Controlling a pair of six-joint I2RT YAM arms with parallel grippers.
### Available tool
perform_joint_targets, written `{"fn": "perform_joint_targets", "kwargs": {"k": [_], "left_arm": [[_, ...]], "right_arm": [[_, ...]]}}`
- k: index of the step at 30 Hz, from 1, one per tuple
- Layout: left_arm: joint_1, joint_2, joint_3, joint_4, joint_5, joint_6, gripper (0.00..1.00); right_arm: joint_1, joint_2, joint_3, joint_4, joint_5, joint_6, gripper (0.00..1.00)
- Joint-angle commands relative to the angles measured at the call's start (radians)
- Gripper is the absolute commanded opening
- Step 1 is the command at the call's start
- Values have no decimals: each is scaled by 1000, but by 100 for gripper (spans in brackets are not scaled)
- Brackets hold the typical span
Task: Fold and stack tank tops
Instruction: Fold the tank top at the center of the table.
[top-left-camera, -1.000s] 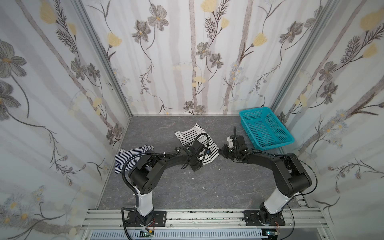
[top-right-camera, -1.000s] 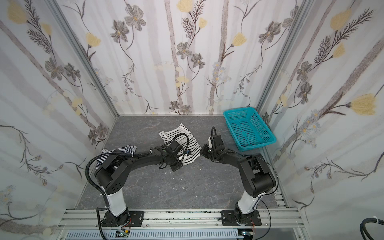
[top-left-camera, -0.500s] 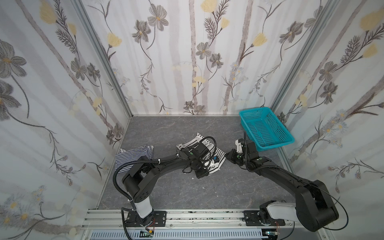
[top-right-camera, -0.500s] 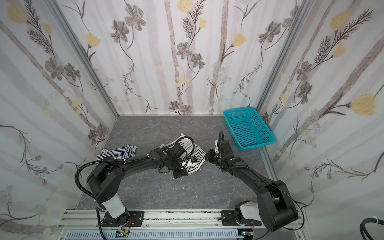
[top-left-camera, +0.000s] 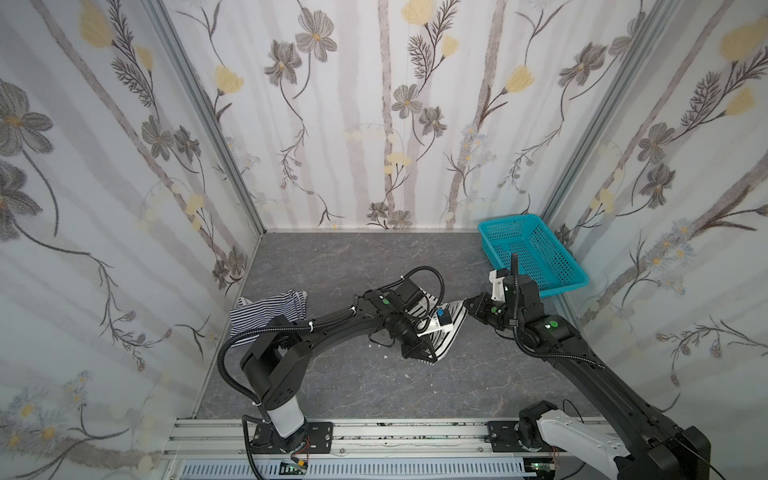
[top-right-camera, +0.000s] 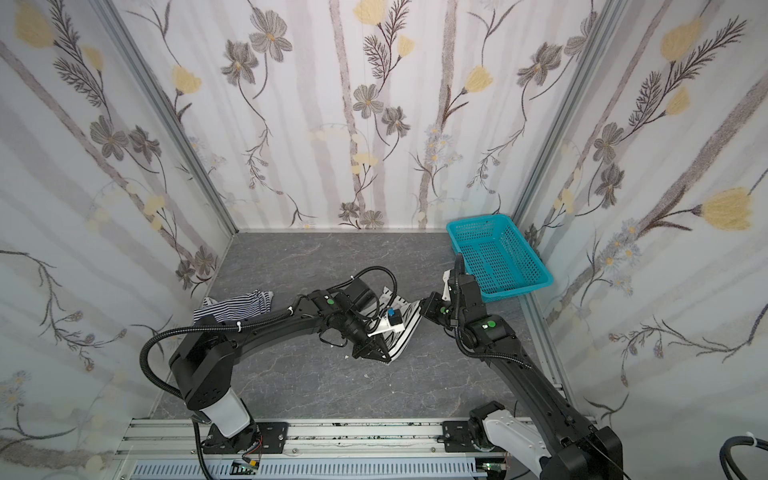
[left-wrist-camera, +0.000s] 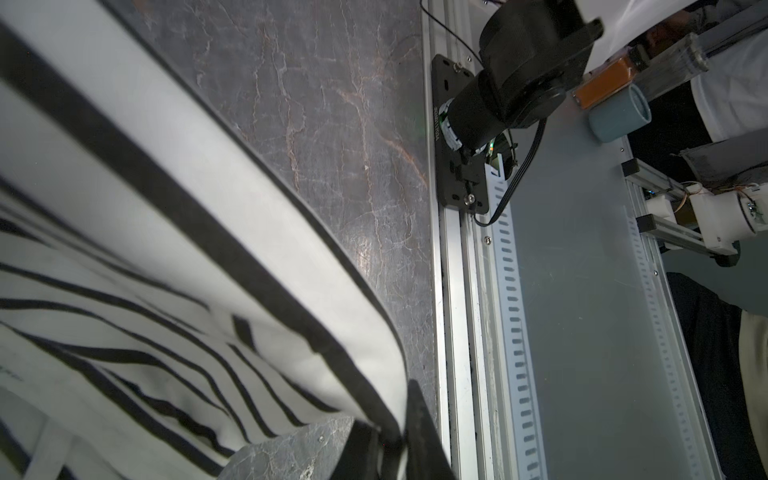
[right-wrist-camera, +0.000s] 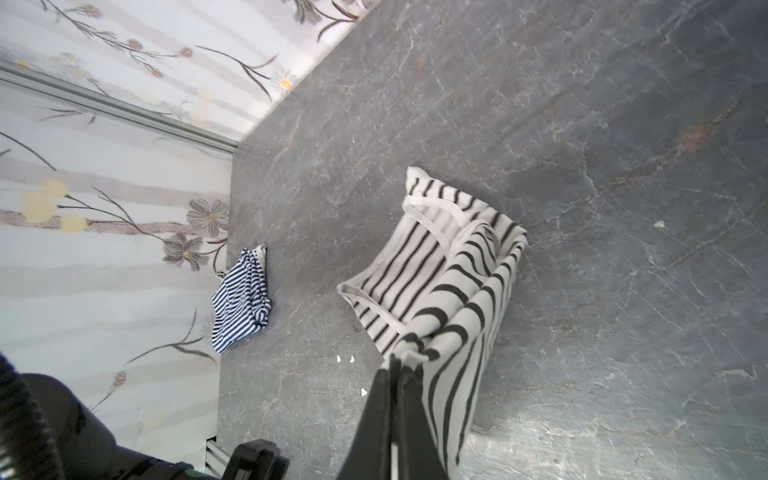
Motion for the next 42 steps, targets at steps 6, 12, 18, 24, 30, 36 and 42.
{"fn": "perform_joint_targets", "kwargs": {"k": [6,12,18,24,30,36,42], "left_arm": [[140,39,76,-18,21,-57,11],[239,126,56,-19,-10,-29,12],[306,167,61,-19,-38,-43,12],[358,170,60,-16,-76,-21,12],[405,245,91,-10,-193,-24,23],[410,318,153,3,-292,-45,26],[411,344,164,25,-367,-47,32]], "right_arm": [[6,204,142,56,30,-17,0],[5,447,306,54,32,-54,0],[7,638,446,63,1,-71,0],[18,791,578,79,-60,-81,0],[23,944,717,55,-72,-85,0],[14,1053,784,58,-89,-90,2],[0,1097,822,72,-117,-102,22]]}}
